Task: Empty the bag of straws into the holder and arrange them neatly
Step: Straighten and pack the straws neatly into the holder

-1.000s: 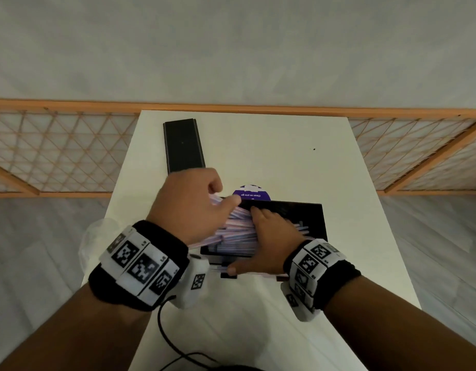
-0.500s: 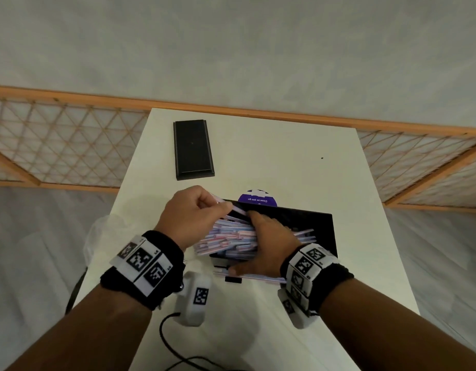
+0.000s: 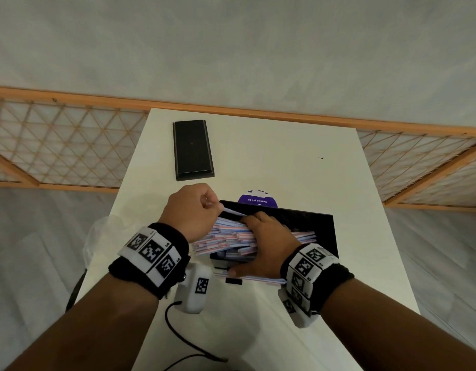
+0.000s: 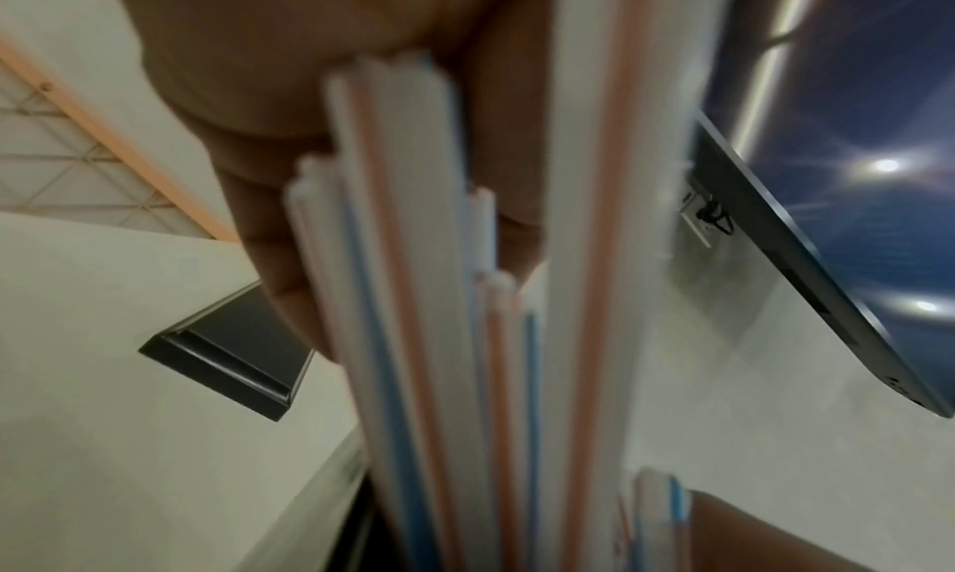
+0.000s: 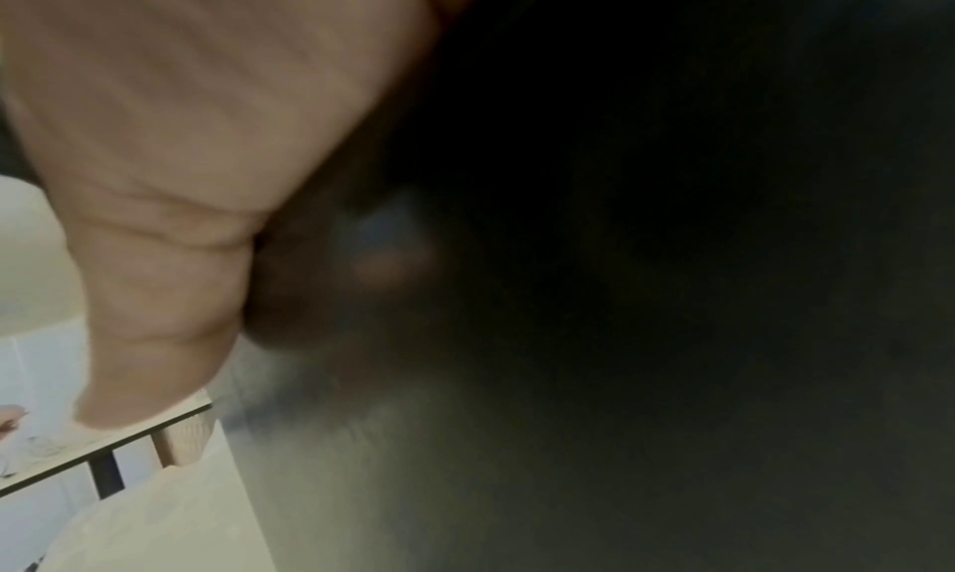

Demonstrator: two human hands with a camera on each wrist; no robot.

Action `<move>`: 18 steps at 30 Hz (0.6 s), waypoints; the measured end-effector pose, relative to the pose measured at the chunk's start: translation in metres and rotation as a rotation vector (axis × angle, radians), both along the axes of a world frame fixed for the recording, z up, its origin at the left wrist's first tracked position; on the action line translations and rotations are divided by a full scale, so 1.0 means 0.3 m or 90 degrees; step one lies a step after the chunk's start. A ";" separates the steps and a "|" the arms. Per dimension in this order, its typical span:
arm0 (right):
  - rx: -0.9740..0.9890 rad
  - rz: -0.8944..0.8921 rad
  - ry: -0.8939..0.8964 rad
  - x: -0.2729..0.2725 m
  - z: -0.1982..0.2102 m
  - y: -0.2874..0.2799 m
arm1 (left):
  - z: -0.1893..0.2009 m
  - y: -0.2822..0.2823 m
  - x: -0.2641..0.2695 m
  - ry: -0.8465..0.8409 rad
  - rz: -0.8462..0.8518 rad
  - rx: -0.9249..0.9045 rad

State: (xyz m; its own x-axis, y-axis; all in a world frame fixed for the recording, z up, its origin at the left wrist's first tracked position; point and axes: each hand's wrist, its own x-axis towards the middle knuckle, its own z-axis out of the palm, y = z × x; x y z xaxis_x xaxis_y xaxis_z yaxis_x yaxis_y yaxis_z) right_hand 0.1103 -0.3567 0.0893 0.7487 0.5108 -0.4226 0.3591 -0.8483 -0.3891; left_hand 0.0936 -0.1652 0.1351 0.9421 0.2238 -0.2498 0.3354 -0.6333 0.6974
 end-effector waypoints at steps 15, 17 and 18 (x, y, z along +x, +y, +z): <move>0.040 -0.008 0.036 0.014 0.020 0.048 | 0.037 -0.005 -0.056 0.014 -0.085 -0.020; 0.051 -0.003 0.020 0.015 0.011 0.062 | 0.036 -0.022 -0.071 0.012 -0.072 -0.041; 0.062 0.000 0.010 0.014 0.007 0.069 | 0.035 -0.032 -0.079 0.006 -0.061 -0.046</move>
